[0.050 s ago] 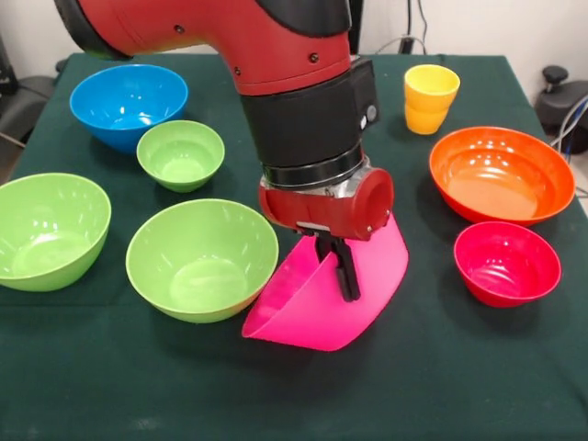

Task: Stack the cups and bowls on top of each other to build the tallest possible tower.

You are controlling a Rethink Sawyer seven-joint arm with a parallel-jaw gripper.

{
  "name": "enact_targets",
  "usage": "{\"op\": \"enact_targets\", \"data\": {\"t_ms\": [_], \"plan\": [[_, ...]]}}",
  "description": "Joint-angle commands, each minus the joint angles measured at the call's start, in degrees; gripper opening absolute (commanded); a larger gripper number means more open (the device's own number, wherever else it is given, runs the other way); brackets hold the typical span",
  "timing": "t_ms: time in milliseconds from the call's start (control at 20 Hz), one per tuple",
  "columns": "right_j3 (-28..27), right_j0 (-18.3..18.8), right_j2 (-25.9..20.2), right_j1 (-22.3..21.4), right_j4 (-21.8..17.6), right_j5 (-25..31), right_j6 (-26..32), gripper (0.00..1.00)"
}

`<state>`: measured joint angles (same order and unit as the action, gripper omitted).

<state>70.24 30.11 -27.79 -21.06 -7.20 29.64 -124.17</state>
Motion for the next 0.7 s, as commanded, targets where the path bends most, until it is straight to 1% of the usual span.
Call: {"op": "enact_targets", "data": {"t_ms": [50,100,150,250,400,550,600,700], "plan": [[11.1,7.9,-11.7,6.6,-6.4,-3.4,19.6,0.0],[11.7,9.2,-13.2,7.2,-6.5,-3.4,20.0,0.0],[12.8,11.4,-15.5,8.6,-6.1,-3.3,21.7,0.0],[13.2,14.4,-19.0,11.1,-5.8,-1.2,23.6,0.0],[12.0,17.8,-22.2,14.1,-6.3,3.0,27.5,0.0],[8.9,19.1,-23.9,16.8,-5.5,8.2,30.1,0.0],[8.1,19.2,-24.2,17.2,-5.9,8.7,30.8,0.0],[7.3,19.3,-24.2,17.4,-6.3,8.3,30.4,0.0]]}}
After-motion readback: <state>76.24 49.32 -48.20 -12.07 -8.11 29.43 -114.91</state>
